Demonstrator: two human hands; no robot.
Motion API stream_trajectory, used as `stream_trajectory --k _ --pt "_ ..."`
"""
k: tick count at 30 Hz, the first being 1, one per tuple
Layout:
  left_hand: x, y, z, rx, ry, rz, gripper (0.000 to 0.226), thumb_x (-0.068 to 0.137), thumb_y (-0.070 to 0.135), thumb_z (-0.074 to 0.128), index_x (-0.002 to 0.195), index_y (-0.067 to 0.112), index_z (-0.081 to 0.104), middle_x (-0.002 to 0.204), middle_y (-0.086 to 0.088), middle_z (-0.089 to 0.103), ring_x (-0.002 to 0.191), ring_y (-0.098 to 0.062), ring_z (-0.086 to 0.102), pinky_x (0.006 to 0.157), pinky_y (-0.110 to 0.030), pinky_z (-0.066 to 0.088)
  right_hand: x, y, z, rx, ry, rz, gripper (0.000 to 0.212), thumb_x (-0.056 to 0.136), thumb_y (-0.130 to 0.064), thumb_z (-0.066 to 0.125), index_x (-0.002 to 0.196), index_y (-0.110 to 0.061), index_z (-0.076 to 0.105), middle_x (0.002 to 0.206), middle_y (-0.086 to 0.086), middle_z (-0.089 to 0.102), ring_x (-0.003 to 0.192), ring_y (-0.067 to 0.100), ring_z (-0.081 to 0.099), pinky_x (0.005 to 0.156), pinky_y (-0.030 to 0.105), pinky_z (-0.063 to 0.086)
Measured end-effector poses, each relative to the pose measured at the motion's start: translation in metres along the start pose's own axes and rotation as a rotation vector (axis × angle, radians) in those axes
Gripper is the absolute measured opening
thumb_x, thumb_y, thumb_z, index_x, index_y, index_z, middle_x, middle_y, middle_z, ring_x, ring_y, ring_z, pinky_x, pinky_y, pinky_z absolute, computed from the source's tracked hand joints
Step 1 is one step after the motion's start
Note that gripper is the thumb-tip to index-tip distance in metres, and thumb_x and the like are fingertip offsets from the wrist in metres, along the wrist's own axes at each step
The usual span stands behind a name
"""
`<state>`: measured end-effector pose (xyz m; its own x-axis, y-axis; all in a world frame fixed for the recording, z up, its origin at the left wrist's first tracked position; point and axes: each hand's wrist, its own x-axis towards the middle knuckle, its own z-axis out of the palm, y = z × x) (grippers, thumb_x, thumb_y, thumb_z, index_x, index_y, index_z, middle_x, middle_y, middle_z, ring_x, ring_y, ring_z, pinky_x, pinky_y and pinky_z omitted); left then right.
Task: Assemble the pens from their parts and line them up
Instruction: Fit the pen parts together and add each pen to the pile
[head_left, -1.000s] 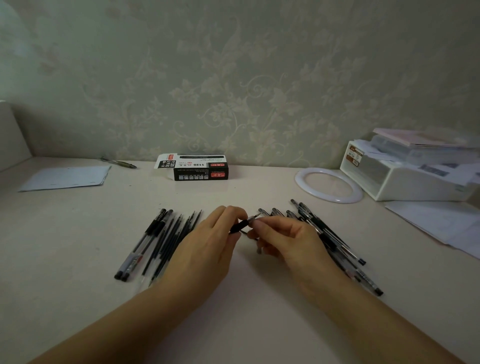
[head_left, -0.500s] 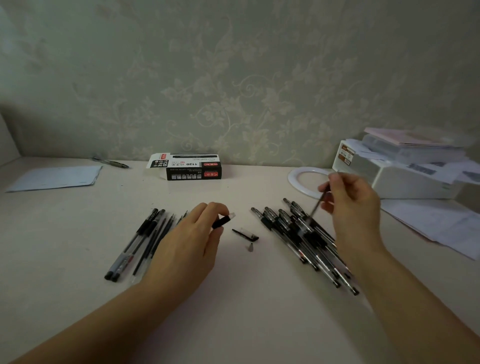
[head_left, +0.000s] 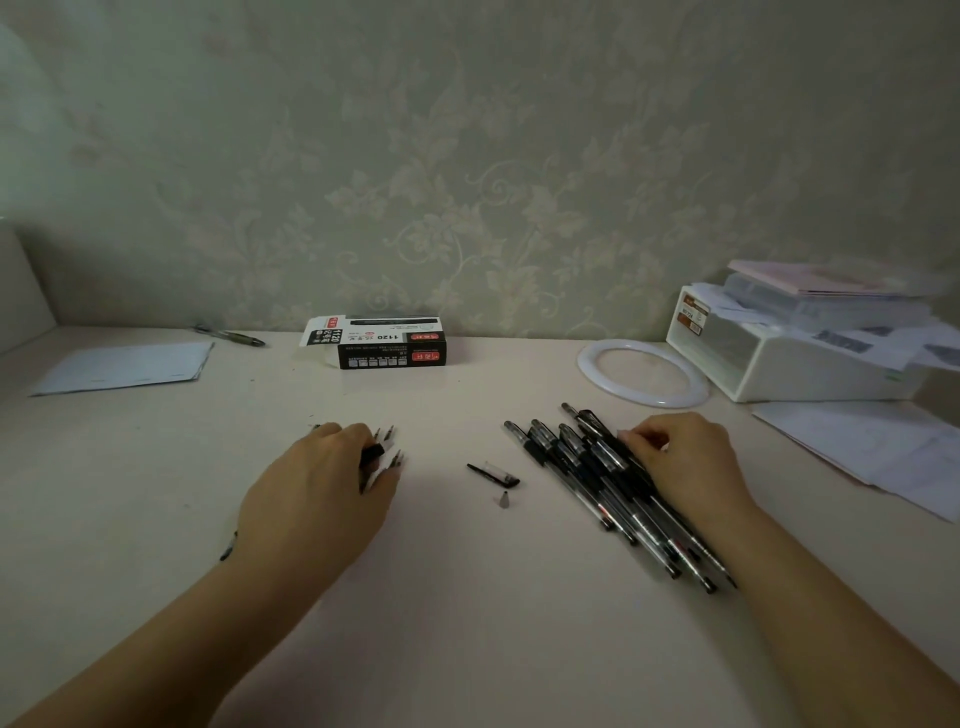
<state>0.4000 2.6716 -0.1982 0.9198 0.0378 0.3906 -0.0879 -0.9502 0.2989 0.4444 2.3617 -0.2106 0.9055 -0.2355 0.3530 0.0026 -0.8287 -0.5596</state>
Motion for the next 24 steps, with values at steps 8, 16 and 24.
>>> stream_trajectory --k 8,16,24 --pt "-0.002 -0.003 0.001 0.013 -0.075 0.01 0.025 0.085 0.048 0.056 0.079 0.026 0.048 0.081 0.01 0.047 0.074 -0.012 0.046 0.058 -0.025 0.033 0.002 -0.004 -0.01 -0.121 -0.119 0.065 0.02 0.092 -0.031 0.065 0.09 -0.015 0.077 0.087 0.003 0.074 0.077 0.017 0.062 0.07 0.025 0.042" --pt "-0.003 -0.001 0.001 0.098 -0.112 -0.009 0.023 0.09 0.037 0.05 0.074 0.024 0.041 0.076 0.01 0.042 0.068 -0.009 0.042 0.05 -0.023 0.024 0.002 -0.004 -0.013 -0.109 -0.113 0.08 0.015 0.092 -0.024 0.065 0.09 -0.016 0.077 0.078 -0.003 0.068 0.074 0.014 0.057 0.072 0.024 0.04" --pt "-0.002 0.007 0.0 0.201 -0.102 0.002 0.016 0.094 0.035 0.042 0.083 0.023 0.041 0.084 0.009 0.039 0.07 -0.01 0.043 0.052 -0.023 0.027 0.002 -0.003 -0.012 -0.1 -0.069 0.081 0.013 0.091 -0.024 0.065 0.087 -0.018 0.076 0.076 -0.004 0.067 0.071 0.011 0.055 0.071 0.023 0.039"
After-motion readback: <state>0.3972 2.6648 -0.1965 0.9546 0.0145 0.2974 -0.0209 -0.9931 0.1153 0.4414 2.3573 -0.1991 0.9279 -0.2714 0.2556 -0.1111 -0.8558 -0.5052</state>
